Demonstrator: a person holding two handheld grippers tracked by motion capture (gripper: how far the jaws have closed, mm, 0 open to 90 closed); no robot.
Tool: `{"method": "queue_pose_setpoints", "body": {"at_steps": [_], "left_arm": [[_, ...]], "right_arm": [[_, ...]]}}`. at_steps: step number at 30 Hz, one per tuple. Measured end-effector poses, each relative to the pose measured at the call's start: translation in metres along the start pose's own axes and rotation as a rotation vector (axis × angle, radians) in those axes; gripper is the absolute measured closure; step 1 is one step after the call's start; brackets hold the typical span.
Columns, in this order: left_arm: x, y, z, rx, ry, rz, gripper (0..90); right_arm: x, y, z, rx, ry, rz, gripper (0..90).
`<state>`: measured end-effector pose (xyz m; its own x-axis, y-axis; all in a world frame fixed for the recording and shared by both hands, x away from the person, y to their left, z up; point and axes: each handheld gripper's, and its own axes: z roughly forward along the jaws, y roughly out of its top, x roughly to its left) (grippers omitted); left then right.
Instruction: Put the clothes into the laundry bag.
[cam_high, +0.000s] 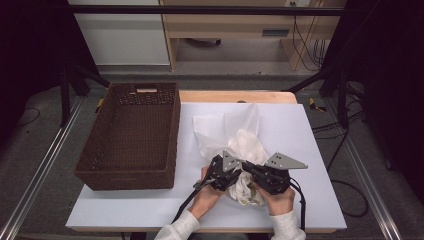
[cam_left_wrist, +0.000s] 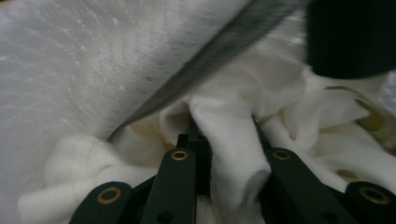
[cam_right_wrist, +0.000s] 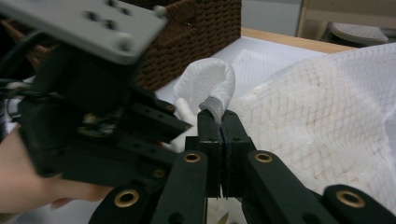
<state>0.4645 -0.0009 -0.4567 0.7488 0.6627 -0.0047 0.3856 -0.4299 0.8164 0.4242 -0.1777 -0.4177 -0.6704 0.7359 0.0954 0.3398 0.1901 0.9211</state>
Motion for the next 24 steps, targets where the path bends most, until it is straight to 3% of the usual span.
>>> {"method": "queue_pose_setpoints", "body": {"at_steps": [4, 5, 6, 7, 8, 11, 15, 18, 20, 22, 23, 24], "left_arm": [[0.004, -0.003, 0.003, -0.007, 0.002, 0.007, 73.4], [0.002, -0.005, -0.003, -0.011, 0.029, 0.01, 64.4], [0.002, -0.005, -0.003, -0.011, 0.029, 0.01, 57.2], [0.001, -0.007, -0.009, -0.013, 0.052, 0.017, 57.2], [0.002, -0.009, -0.016, -0.008, 0.063, 0.024, 48.7], [0.008, -0.018, -0.038, -0.021, 0.038, 0.013, 29.3], [0.019, -0.035, -0.055, -0.007, 0.033, -0.005, 23.5], [0.027, -0.045, -0.048, 0.021, 0.021, -0.04, 24.5], [0.028, -0.048, -0.039, 0.033, 0.019, -0.057, 30.3], [0.025, -0.048, -0.033, 0.02, 0.004, -0.04, 58.4], [0.022, -0.046, -0.032, 0.012, 0.006, -0.032, 58.4], [0.019, -0.044, -0.032, 0.011, 0.021, -0.02, 66.6]], "right_arm": [[-0.002, -0.005, 0.005, 0.019, -0.022, -0.002, 89.2], [-0.003, -0.008, 0.008, 0.033, -0.037, 0.003, 89.1], [-0.003, -0.008, 0.008, 0.033, -0.037, 0.003, 89.1], [-0.004, -0.009, 0.009, 0.034, -0.04, 0.001, 89.1], [-0.005, -0.01, 0.01, 0.038, -0.047, 0.005, 89.1], [-0.006, -0.012, 0.012, 0.051, -0.047, 0.012, 89.1], [-0.005, -0.013, 0.013, 0.055, -0.048, 0.009, 89.1], [-0.006, -0.013, 0.014, 0.058, -0.05, 0.008, 89.1], [-0.006, -0.014, 0.015, 0.061, -0.049, 0.01, 89.1], [-0.006, -0.014, 0.017, 0.064, -0.047, 0.012, 89.1], [-0.006, -0.015, 0.017, 0.067, -0.046, 0.012, 89.1], [-0.006, -0.015, 0.017, 0.066, -0.046, 0.013, 89.1]]}}
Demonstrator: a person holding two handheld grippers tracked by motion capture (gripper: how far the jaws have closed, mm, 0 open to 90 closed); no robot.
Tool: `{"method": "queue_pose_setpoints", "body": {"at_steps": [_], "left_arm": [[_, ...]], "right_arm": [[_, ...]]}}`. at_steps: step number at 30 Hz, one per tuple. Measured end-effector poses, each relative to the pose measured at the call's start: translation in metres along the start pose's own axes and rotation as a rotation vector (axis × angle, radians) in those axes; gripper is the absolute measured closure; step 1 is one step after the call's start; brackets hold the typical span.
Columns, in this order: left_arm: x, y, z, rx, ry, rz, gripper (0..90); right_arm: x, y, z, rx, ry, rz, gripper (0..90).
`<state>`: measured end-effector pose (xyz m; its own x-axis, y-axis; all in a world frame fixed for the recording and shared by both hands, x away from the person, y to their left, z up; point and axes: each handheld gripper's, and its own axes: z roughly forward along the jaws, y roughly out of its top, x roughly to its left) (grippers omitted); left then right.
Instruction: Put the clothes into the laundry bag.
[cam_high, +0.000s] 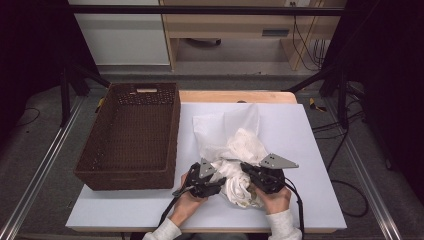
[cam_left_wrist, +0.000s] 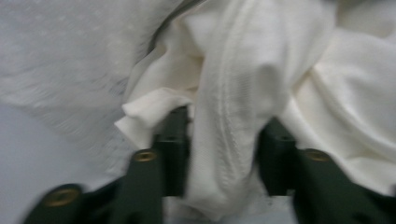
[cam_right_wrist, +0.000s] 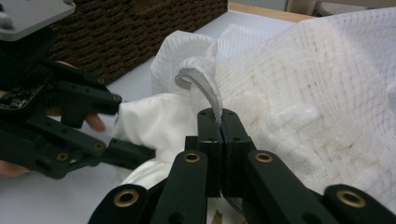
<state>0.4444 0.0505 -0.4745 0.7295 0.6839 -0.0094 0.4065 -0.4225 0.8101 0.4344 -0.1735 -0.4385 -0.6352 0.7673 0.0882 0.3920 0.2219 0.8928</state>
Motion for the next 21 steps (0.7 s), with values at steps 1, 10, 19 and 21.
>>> {"method": "queue_pose_setpoints", "body": {"at_steps": [1, 10, 19, 21], "left_arm": [[-0.008, 0.006, -0.003, -0.02, 0.002, 0.036, 73.0], [-0.025, 0.033, 0.004, -0.047, -0.026, 0.082, 74.4], [-0.011, 0.041, 0.044, 0.035, 0.018, 0.056, 73.1], [-0.012, 0.039, 0.043, 0.028, 0.025, 0.057, 71.7]], "right_arm": [[-0.001, 0.0, 0.0, -0.004, 0.006, 0.002, 89.1], [-0.001, 0.003, -0.006, -0.055, 0.028, 0.005, 89.1], [0.006, 0.008, -0.011, -0.074, 0.043, -0.025, 89.1], [0.005, 0.007, -0.009, -0.056, 0.035, -0.019, 89.1]]}}
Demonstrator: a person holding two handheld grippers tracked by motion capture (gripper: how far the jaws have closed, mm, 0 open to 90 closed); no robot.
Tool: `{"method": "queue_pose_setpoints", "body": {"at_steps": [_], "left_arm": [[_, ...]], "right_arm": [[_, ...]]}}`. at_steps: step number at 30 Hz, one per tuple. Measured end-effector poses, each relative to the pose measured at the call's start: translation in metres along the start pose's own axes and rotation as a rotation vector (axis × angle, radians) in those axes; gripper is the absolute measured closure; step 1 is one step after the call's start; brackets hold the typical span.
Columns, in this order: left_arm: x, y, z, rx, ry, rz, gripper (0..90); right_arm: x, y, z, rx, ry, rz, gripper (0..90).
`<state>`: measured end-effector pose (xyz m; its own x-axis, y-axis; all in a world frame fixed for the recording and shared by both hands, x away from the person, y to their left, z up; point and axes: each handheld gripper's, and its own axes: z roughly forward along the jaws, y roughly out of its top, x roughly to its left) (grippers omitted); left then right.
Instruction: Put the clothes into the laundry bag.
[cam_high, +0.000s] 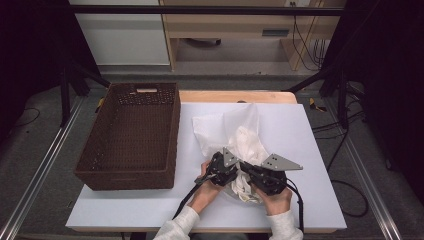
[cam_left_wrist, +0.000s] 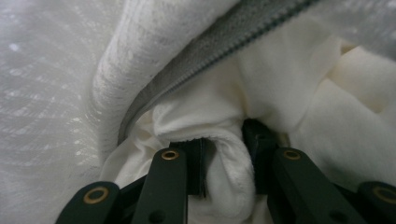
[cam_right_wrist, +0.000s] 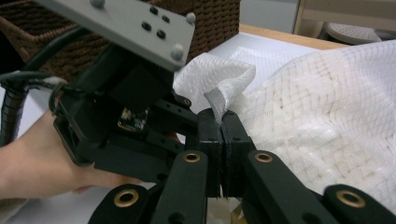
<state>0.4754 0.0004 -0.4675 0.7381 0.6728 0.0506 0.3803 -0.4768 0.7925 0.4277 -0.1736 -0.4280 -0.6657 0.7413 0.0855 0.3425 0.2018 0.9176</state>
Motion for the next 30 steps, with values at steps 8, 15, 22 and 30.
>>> {"method": "queue_pose_setpoints", "body": {"at_steps": [8, 15, 22, 30], "left_arm": [[0.007, -0.011, -0.04, -0.007, 0.002, 0.018, 37.7], [0.016, -0.03, -0.086, -0.017, 0.021, 0.034, 31.3], [0.028, -0.049, -0.056, 0.094, 0.066, -0.029, 40.0], [0.031, -0.05, -0.045, 0.119, 0.003, -0.061, 69.8]], "right_arm": [[-0.006, -0.005, 0.002, 0.02, -0.027, 0.013, 89.0], [-0.007, -0.007, 0.002, 0.028, -0.033, 0.015, 89.0], [-0.007, -0.007, 0.002, 0.031, -0.033, 0.016, 89.0], [-0.007, -0.006, 0.002, 0.033, -0.029, 0.02, 89.0]]}}
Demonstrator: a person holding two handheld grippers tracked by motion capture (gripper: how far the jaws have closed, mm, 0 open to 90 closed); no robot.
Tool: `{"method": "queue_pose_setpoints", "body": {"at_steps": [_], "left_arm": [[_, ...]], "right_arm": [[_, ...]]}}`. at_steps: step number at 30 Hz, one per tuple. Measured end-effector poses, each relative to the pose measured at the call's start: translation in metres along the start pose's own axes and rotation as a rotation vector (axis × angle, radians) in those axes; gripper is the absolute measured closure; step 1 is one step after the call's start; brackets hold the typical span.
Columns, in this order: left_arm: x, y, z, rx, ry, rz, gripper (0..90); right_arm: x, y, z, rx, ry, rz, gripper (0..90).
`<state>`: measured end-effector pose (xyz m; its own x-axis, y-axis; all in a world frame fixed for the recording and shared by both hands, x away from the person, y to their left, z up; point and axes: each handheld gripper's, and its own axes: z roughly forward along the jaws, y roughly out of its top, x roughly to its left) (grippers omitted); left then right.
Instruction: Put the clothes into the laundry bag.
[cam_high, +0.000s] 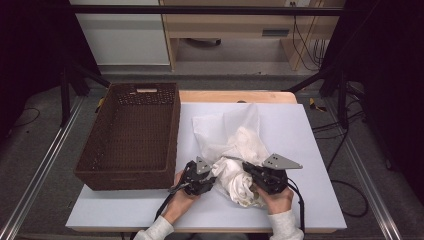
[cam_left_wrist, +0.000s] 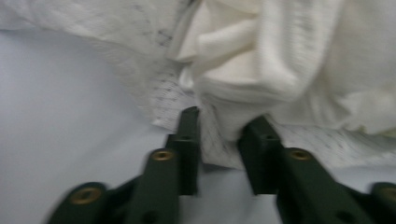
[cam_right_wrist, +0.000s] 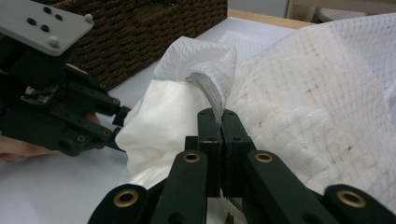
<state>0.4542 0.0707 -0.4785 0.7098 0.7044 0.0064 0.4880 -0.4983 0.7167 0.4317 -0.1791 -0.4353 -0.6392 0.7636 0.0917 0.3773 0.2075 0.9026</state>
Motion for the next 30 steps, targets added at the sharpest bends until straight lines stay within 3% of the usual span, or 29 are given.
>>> {"method": "queue_pose_setpoints", "body": {"at_steps": [3, 11, 16, 17, 18, 20, 23, 27, 30], "left_arm": [[-0.007, -0.002, -0.005, 0.011, 0.016, 0.037, 82.6], [-0.015, -0.02, -0.043, -0.002, 0.01, 0.081, 85.1], [-0.016, -0.038, -0.046, 0.002, -0.006, 0.082, 85.2], [-0.017, -0.038, -0.045, -0.008, -0.004, 0.088, 82.1], [-0.017, -0.037, -0.044, -0.032, 0.003, 0.089, 73.1], [-0.017, -0.029, -0.043, -0.057, 0.031, 0.08, 48.4], [-0.016, -0.015, -0.04, -0.089, 0.031, 0.078, 45.8], [-0.017, 0.002, -0.025, -0.099, -0.014, 0.046, 65.4], [-0.029, 0.011, -0.021, -0.131, -0.044, 0.075, 77.0]], "right_arm": [[0.0, 0.0, 0.0, -0.001, -0.001, -0.002, 89.0], [0.002, 0.001, 0.0, 0.0, 0.002, -0.002, 89.0], [0.006, 0.003, 0.001, -0.003, 0.021, -0.009, 88.9], [0.007, 0.003, 0.003, 0.001, 0.021, -0.018, 88.9], [0.008, 0.003, 0.004, 0.006, 0.02, -0.018, 88.9], [0.008, 0.002, 0.004, 0.008, 0.021, -0.019, 88.9], [0.008, 0.003, 0.004, 0.004, 0.023, -0.017, 88.9], [0.009, 0.003, 0.004, 0.005, 0.025, -0.02, 88.9], [0.009, 0.003, 0.004, 0.0, 0.028, -0.02, 89.0]]}}
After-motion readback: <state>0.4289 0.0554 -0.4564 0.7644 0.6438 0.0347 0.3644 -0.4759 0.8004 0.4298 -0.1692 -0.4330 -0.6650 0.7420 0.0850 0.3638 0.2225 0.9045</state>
